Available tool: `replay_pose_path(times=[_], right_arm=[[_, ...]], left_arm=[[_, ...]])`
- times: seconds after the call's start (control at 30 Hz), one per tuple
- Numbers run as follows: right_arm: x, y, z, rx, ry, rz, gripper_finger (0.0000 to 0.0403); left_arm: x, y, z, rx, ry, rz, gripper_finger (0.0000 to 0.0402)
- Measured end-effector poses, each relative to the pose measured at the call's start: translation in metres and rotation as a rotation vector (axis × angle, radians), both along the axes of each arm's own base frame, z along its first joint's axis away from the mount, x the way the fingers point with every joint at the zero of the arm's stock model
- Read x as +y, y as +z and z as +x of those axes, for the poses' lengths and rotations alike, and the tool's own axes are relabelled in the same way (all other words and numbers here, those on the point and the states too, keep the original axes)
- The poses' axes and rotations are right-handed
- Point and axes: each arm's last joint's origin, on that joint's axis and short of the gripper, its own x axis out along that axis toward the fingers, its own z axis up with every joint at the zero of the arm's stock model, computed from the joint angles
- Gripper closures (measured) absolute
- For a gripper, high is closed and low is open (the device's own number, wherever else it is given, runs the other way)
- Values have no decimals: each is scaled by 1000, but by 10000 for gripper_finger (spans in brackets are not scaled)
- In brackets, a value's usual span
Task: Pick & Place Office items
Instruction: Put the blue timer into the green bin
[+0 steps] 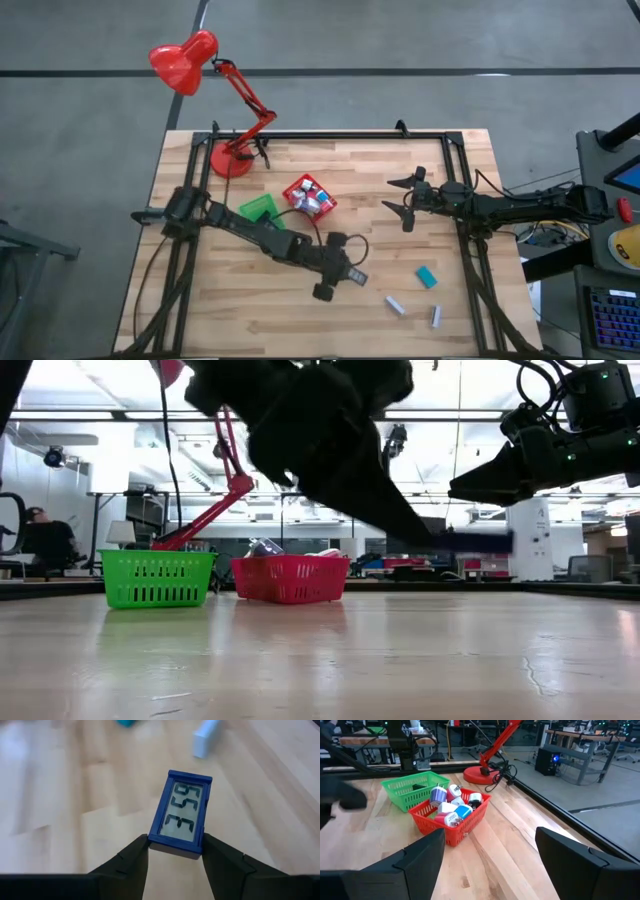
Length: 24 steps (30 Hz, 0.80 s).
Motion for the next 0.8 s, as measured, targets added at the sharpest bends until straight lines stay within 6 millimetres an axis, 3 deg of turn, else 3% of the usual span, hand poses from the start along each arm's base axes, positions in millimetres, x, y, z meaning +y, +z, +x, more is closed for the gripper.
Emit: replay_pose_path(times=[0.17,0.3,0.8], right_arm=[[0,-1,0,6,0,1,94],[0,-1,0,5,0,1,90],[0,-1,0,5,0,1,101]], left_arm=[[13,22,-10,-3,131,23,232],[22,30,-30,-26,256,46,232],[62,48,-152,-123,677,-43,232]])
